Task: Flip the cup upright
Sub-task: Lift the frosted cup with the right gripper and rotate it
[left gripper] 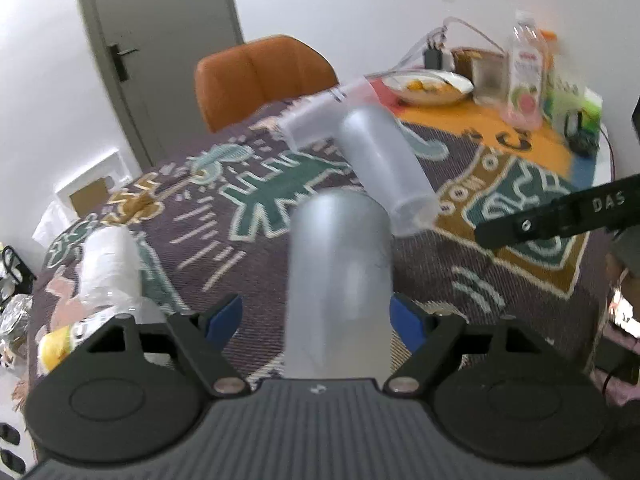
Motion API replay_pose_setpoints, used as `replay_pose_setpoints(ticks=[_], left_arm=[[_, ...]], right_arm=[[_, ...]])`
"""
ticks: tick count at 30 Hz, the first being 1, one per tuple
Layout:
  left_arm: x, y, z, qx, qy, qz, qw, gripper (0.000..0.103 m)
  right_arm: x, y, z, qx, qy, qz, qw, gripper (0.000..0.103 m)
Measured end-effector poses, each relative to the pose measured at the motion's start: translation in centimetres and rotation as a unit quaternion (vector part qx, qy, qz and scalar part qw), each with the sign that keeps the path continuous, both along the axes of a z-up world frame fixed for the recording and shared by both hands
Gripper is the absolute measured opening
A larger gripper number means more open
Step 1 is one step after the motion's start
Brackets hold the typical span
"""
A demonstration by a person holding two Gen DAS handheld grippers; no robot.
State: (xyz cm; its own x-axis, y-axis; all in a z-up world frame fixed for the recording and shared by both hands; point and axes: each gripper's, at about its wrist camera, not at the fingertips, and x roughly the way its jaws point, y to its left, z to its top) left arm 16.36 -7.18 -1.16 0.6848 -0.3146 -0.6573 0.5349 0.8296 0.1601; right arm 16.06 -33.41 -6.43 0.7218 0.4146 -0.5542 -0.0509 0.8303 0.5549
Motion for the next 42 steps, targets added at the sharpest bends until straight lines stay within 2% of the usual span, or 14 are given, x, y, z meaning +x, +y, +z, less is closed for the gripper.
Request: replay_pose_setpoints(ticks=[5, 8, 12, 15, 18, 21, 26, 30, 35, 37, 38, 42], left_arm=[[-0.7, 1.9, 0.9, -0.04, -0.012, 0.041, 0.9983, 0.084], [-1.0, 3.2, 1.0, -0.062, -0.017, 0.073, 0.9952, 0.085], [-1.1, 5.3, 1.3, -0.103, -0.021, 0.123, 0.9868, 0.086], [-1.5, 6.8, 1.3, -0.124, -0.031, 0.155, 0.9796, 0.088], [-2.1, 8.5, 1.2, -0.147, -0.05, 0.193, 0.9687, 0.093], [-2.4, 10.1, 0.8, -0.183, -0.052, 0.237, 0.9525, 0.093], [-3.3, 13.1, 0.1, -0.253, -0.045, 0.304, 0.9172, 0.095], [-3.7, 14.4, -0.7, -0.254, -0.026, 0.338, 0.9061, 0.095], [-4.7, 15.1, -1.2, -0.246, -0.033, 0.364, 0.8978, 0.095], [-4.8, 15.3, -1.4, -0.252, -0.027, 0.363, 0.8965, 0.095], [-5.0, 15.3, -1.5, -0.254, -0.026, 0.363, 0.8963, 0.095], [-5.2, 15.3, -1.6, -0.269, -0.022, 0.355, 0.8954, 0.095]], right_arm=[[1.3, 1.4, 0.4, 0.032, 0.005, 0.022, 0.999, 0.101], [2.1, 2.1, 0.4, 0.055, 0.018, 0.031, 0.998, 0.102], [3.5, 2.6, -0.1, 0.104, 0.046, 0.035, 0.993, 0.103], [4.3, 3.1, -0.2, 0.118, 0.057, 0.036, 0.991, 0.103], [5.3, 3.7, -0.4, 0.138, 0.07, 0.043, 0.987, 0.103], [6.4, 4.2, -0.9, 0.155, 0.087, 0.042, 0.983, 0.103], [7.3, 4.9, -1.6, 0.163, 0.105, 0.041, 0.98, 0.103], [8.2, 5.3, -2.0, 0.16, 0.12, 0.042, 0.979, 0.103], [8.7, 5.4, -2.3, 0.167, 0.114, 0.039, 0.979, 0.103], [8.6, 5.1, -2.4, 0.162, 0.113, 0.032, 0.98, 0.096], [8.5, 5.0, -2.3, 0.149, 0.113, 0.027, 0.982, 0.081], [8.4, 4.1, -2.7, 0.165, 0.109, 0.027, 0.98, 0.075]])
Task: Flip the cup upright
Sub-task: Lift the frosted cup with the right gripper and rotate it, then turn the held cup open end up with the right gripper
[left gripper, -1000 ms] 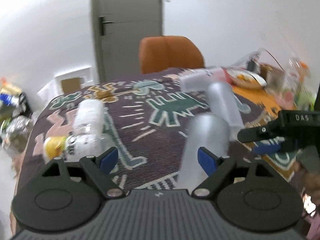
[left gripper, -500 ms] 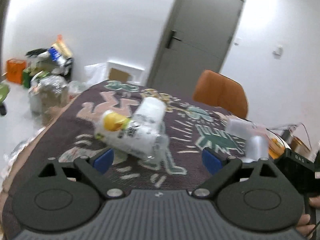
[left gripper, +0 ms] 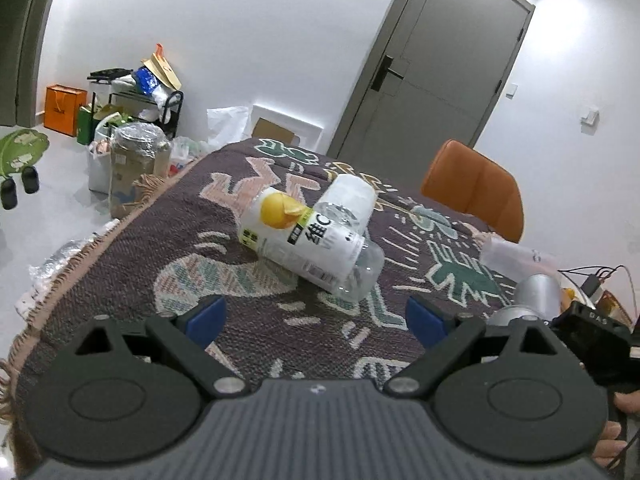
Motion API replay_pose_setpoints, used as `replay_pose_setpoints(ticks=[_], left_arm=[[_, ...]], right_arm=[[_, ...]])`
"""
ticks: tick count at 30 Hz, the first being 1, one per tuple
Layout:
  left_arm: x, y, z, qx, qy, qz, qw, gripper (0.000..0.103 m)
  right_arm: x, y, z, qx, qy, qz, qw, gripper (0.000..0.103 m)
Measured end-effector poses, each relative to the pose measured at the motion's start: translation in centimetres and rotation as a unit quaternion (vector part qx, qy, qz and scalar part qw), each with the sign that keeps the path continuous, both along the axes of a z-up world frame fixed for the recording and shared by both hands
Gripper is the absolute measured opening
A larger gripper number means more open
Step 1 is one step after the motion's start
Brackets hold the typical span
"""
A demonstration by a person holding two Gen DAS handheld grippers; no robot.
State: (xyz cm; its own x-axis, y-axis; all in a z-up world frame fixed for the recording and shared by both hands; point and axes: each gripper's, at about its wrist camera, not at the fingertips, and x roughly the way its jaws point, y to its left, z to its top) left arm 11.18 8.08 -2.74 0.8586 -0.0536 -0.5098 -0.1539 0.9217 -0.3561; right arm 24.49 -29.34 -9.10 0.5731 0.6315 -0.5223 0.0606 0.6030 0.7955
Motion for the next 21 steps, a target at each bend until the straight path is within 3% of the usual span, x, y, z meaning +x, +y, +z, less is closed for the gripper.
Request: replay_pose_setpoints(ticks=[10, 14, 17, 21], left_arm=[[-0.8, -1.0, 0.6, 0.015, -0.016, -0.014, 0.9997, 0.095], [-1.0, -1.0, 0.7, 0.014, -0.019, -0.013, 0.9996, 0.095], [-1.5, -1.0, 0.9, 0.017, -0.027, -0.011, 0.9994, 0.095], [-2.0, -1.0, 1.2, 0.02, -0.036, -0.008, 0.9991, 0.095]], right_arm=[[-1.4, -0.3, 1.7, -0.014, -0.044, 0.001, 0.999, 0.073], [-2.6, 0.1, 3.5, -0.032, -0.091, 0.011, 0.995, 0.073], [-3.9, 0.5, 5.4, -0.074, -0.151, 0.008, 0.986, 0.073], [-6.1, 1.9, 7.8, -0.154, -0.242, 0.013, 0.958, 0.073]])
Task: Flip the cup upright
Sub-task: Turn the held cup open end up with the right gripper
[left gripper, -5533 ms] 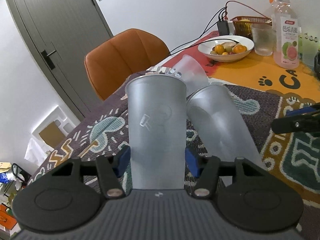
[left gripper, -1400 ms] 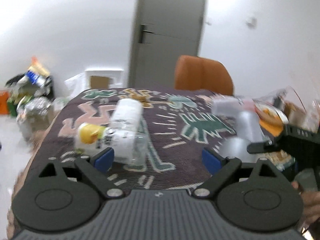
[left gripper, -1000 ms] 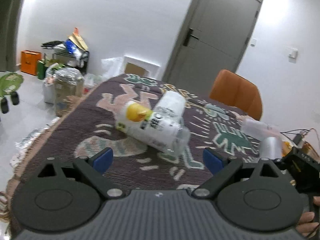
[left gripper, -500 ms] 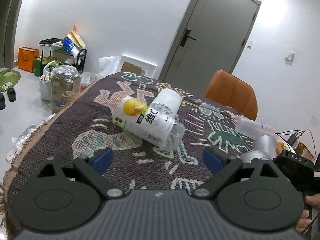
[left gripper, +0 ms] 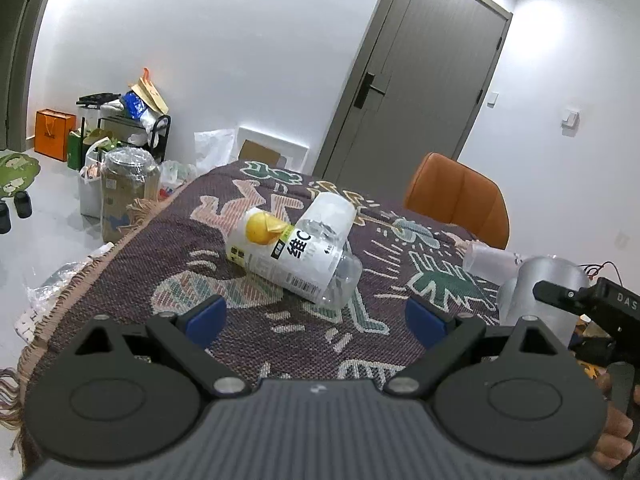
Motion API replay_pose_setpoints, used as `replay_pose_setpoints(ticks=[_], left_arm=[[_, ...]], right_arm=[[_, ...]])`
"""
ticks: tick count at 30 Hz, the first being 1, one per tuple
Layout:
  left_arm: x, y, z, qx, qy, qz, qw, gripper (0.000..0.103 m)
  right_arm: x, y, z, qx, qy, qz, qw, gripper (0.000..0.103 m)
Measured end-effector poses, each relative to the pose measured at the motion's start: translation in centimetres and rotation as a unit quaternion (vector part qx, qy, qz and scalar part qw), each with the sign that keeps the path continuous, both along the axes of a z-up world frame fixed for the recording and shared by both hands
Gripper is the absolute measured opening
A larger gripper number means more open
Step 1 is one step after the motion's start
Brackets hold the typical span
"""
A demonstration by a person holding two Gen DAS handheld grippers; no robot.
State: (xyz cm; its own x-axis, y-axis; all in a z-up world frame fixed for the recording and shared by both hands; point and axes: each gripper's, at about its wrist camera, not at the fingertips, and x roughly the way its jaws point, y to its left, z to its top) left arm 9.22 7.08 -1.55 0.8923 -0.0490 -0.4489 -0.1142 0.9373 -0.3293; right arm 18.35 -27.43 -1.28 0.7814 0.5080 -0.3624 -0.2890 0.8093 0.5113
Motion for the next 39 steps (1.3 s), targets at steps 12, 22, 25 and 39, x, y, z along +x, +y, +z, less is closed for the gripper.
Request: replay_pose_setpoints(ticks=[12, 22, 25, 39], left_arm=[[-1.7, 0.7, 0.4, 0.002, -0.018, 0.013, 0.9998, 0.095], [-2.7, 1.9, 0.0, -0.009, -0.021, 0.027, 0.9994, 0.095], [-2.9, 2.1, -0.1, -0.011, -0.022, 0.029, 0.9993, 0.095], [-3.4, 2.2, -0.2, -0.014, -0.024, 0.027, 0.9992, 0.095]], right_arm=[[-1.0, 2.6, 2.7, -0.081, -0.098, -0.005, 0.992, 0.073], [-2.0, 5.4, 2.8, -0.165, -0.156, 0.002, 0.974, 0.073], [-1.9, 5.7, 3.1, -0.172, -0.161, 0.005, 0.972, 0.073], [-3.6, 6.6, 3.5, -0.197, -0.177, 0.012, 0.964, 0.074]])
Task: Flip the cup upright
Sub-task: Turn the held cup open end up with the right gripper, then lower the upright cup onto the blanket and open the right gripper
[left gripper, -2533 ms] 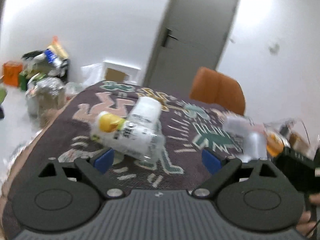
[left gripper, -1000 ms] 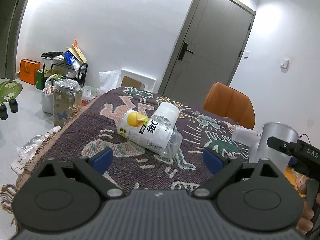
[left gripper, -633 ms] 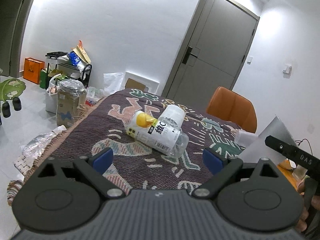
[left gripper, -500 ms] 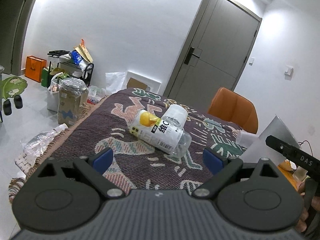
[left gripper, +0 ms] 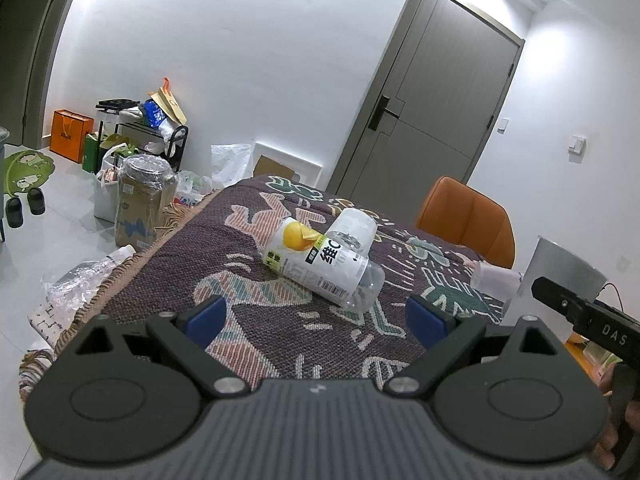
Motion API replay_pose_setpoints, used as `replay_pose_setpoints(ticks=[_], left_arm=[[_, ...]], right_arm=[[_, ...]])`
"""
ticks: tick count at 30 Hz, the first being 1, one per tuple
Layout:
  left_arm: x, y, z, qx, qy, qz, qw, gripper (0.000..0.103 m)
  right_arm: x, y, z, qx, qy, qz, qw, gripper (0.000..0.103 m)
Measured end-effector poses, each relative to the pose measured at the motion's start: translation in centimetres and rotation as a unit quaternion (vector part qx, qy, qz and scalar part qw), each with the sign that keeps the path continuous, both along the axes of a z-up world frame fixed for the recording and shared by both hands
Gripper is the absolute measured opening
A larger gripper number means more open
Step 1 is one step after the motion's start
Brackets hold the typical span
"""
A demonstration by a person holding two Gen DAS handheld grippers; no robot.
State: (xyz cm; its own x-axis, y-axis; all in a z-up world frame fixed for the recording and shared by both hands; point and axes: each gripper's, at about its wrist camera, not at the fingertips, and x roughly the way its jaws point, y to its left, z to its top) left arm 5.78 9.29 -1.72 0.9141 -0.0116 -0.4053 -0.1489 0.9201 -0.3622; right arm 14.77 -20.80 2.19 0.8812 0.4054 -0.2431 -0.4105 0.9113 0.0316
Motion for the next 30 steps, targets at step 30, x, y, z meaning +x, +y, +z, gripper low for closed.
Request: replay_pose_setpoints(ticks=[30], left_arm=[[-0.3, -2.6, 0.7, 0.042, 0.003, -0.02, 0.9989, 0.097]], right_arm=[[-1.5, -2.8, -0.3, 0.023, 0.046, 0.013, 0.999, 0.092]])
